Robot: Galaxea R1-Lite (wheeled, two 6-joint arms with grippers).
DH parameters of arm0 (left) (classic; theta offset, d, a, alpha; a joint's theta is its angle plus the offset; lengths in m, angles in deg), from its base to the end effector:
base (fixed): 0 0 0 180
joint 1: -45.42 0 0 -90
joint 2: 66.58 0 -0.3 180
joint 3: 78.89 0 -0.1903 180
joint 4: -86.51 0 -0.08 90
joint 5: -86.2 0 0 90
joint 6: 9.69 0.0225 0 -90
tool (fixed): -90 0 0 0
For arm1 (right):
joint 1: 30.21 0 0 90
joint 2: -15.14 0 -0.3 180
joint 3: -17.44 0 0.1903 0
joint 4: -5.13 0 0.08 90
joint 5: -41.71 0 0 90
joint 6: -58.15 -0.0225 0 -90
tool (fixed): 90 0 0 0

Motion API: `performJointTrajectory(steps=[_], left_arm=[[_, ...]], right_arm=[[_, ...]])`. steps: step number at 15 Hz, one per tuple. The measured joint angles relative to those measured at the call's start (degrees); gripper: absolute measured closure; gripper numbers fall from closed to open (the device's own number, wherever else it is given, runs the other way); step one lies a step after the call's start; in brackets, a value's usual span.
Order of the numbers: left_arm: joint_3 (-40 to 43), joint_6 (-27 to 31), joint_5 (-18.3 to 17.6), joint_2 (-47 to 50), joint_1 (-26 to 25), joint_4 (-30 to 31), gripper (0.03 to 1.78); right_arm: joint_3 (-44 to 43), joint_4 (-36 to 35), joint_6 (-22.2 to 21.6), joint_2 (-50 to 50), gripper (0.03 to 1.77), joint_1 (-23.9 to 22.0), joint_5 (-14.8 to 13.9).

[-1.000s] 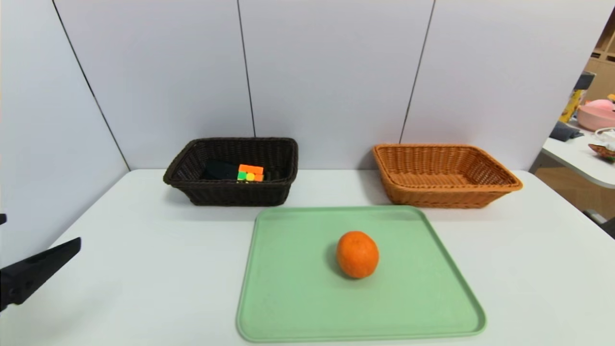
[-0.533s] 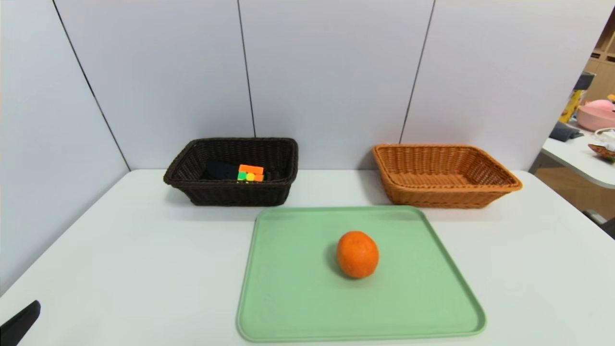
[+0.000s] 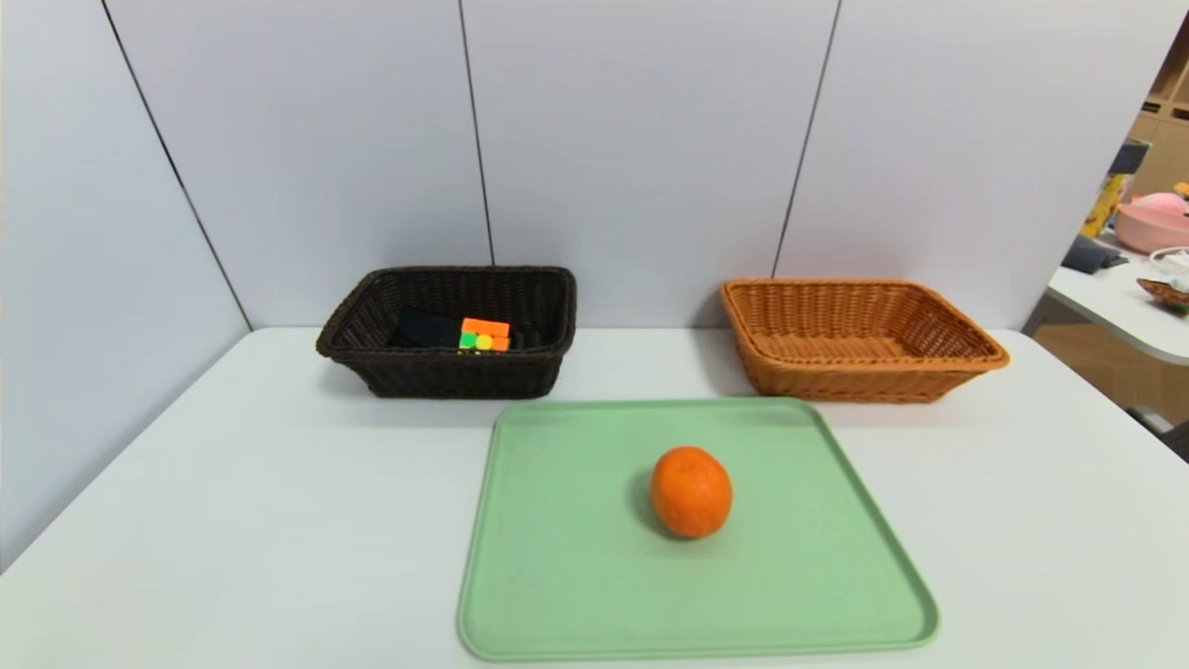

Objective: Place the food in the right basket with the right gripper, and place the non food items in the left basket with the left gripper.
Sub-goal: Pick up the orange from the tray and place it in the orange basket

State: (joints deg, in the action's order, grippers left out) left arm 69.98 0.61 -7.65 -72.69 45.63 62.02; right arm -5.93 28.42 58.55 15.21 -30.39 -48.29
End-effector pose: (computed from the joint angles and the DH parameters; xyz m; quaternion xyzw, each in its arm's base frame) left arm -0.0234 -0.0014 0.1134 0.0899 -0.0078 -0.0349 0.9953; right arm -0.0229 0.0001 0.0756 -0.0035 -0.0013 -0.0016 1.0000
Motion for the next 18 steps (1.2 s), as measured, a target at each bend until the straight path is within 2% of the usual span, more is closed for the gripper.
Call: performJointTrajectory(steps=[4,7,10,18], left_arm=[[6.7,-0.6,0.3,5.1,-0.2,0.9,0.12],[7.6,-4.4,0.9,5.9,-0.2,0.8,0.12],[7.7,-9.4,3.6,6.1,-0.2,1.0,0.12],[7.8,-9.9,3.9,6.2,-0.2,1.0,0.12]], right_arm=[[0.0,0.0,0.0,0.0,0.1,0.0,0.0],[0.0,0.0,0.0,0.0,0.1,0.0,0.0],[0.0,0.0,0.0,0.0,0.1,0.0,0.0],[0.0,0.0,0.0,0.0,0.1,0.0,0.0]])
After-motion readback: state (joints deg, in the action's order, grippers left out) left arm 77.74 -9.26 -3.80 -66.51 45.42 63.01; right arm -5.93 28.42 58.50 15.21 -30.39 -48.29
